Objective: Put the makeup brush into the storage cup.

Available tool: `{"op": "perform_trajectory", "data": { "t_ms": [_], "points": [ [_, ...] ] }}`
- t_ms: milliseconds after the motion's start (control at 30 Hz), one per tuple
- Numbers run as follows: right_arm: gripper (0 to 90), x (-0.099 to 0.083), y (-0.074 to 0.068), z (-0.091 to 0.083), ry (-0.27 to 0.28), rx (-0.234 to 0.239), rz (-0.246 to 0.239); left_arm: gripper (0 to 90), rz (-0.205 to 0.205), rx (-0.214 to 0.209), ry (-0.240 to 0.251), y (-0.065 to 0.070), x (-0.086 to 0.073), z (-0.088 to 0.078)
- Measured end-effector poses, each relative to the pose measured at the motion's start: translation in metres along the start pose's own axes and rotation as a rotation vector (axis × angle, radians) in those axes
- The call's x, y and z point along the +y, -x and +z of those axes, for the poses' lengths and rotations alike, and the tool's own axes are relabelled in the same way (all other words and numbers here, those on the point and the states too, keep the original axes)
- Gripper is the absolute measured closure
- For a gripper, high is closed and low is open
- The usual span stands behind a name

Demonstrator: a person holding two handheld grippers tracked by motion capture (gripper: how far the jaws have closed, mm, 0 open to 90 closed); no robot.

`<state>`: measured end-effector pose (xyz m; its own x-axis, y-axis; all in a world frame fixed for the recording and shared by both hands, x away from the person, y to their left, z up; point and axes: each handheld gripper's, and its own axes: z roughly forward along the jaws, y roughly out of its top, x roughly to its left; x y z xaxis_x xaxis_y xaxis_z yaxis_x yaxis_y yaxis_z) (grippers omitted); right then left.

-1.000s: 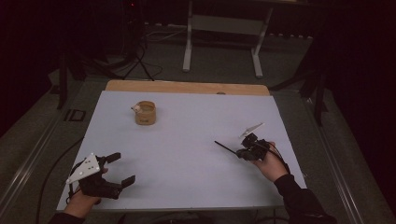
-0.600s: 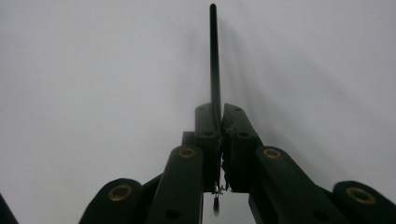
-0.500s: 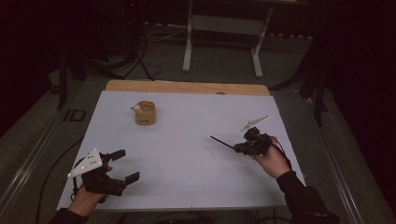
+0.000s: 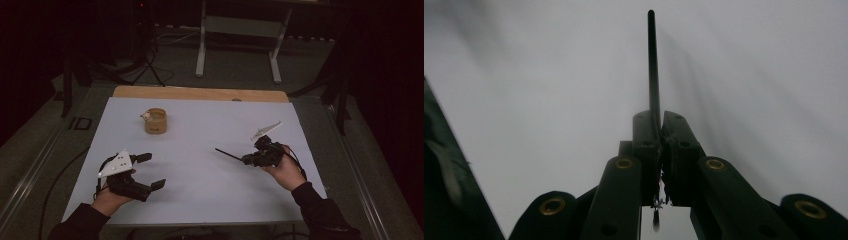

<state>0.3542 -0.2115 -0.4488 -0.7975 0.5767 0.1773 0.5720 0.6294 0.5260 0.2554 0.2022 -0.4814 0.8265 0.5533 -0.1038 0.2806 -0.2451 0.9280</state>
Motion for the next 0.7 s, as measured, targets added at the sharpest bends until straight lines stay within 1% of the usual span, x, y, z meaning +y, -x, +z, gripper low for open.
{"op": "perform_trajectory", "data": {
  "t_ms": [33, 100, 133, 167, 200, 233, 267, 300, 367, 400, 433, 467, 533, 567, 600, 667, 700],
  "points": [
    [85.9, 0.0, 0.0, 0.0, 0.0, 0.0, 0.0, 2.5, 0.0, 0.0, 0.0, 0.0, 0.0, 0.0],
    [85.9, 0.002, -0.003, 0.002, -0.002, 0.021, -0.006, 3.3, 0.016, -0.007, -0.02, -0.002, 0.002, 0.007],
    [85.9, 0.003, -0.005, 0.003, -0.007, 0.025, -0.01, 3.4, 0.022, -0.003, -0.029, -0.002, 0.003, 0.01],
    [85.9, 0.004, -0.006, 0.004, -0.006, 0.025, -0.013, 3.4, 0.037, -0.014, -0.038, -0.003, 0.004, 0.013],
    [85.9, 0.005, -0.006, 0.005, -0.004, 0.04, -0.006, 4.0, 0.045, -0.014, -0.045, -0.003, 0.005, 0.015],
    [85.9, 0.005, -0.006, 0.005, -0.004, 0.04, -0.006, 4.0, 0.045, -0.014, -0.045, -0.003, 0.005, 0.015],
    [85.9, 0.005, -0.007, 0.006, -0.006, 0.043, -0.006, 4.0, 0.076, -0.022, -0.066, -0.003, 0.007, 0.023],
    [85.9, 0.007, -0.009, 0.008, -0.011, 0.058, -0.01, 4.3, 0.088, -0.017, -0.076, -0.003, 0.008, 0.026],
    [85.9, 0.009, -0.011, 0.01, -0.016, 0.06, -0.015, 4.9, 0.105, -0.029, -0.089, -0.003, 0.01, 0.033],
    [85.9, 0.009, -0.012, 0.01, -0.012, 0.066, -0.017, 5.6, 0.116, -0.026, -0.099, -0.003, 0.011, 0.036],
    [85.9, 0.01, -0.013, 0.01, -0.014, 0.066, -0.015, 6.9, 0.114, -0.04, -0.106, -0.004, 0.011, 0.039],
    [85.9, 0.011, -0.014, 0.011, -0.014, 0.07, -0.017, 8.6, 0.115, -0.044, -0.114, -0.004, 0.012, 0.043],
    [85.9, 0.012, -0.015, 0.011, -0.012, 0.084, -0.013, 10.1, 0.129, -0.049, -0.136, -0.005, 0.012, 0.05],
    [85.9, 0.013, -0.016, 0.011, -0.016, 0.085, -0.015, 10.8, 0.141, -0.042, -0.149, -0.005, 0.012, 0.054],
    [85.9, 0.013, -0.017, 0.011, -0.016, 0.096, -0.012, 11.0, 0.151, -0.042, -0.159, -0.005, 0.012, 0.057],
    [85.9, 0.014, -0.018, 0.012, -0.018, 0.097, -0.011, 12.0, 0.172, -0.036, -0.172, -0.004, 0.012, 0.064],
    [85.9, 0.015, -0.019, 0.012, -0.024, 0.1, -0.014, 12.7, 0.18, -0.041, -0.178, -0.004, 0.012, 0.067]
  ]
}}
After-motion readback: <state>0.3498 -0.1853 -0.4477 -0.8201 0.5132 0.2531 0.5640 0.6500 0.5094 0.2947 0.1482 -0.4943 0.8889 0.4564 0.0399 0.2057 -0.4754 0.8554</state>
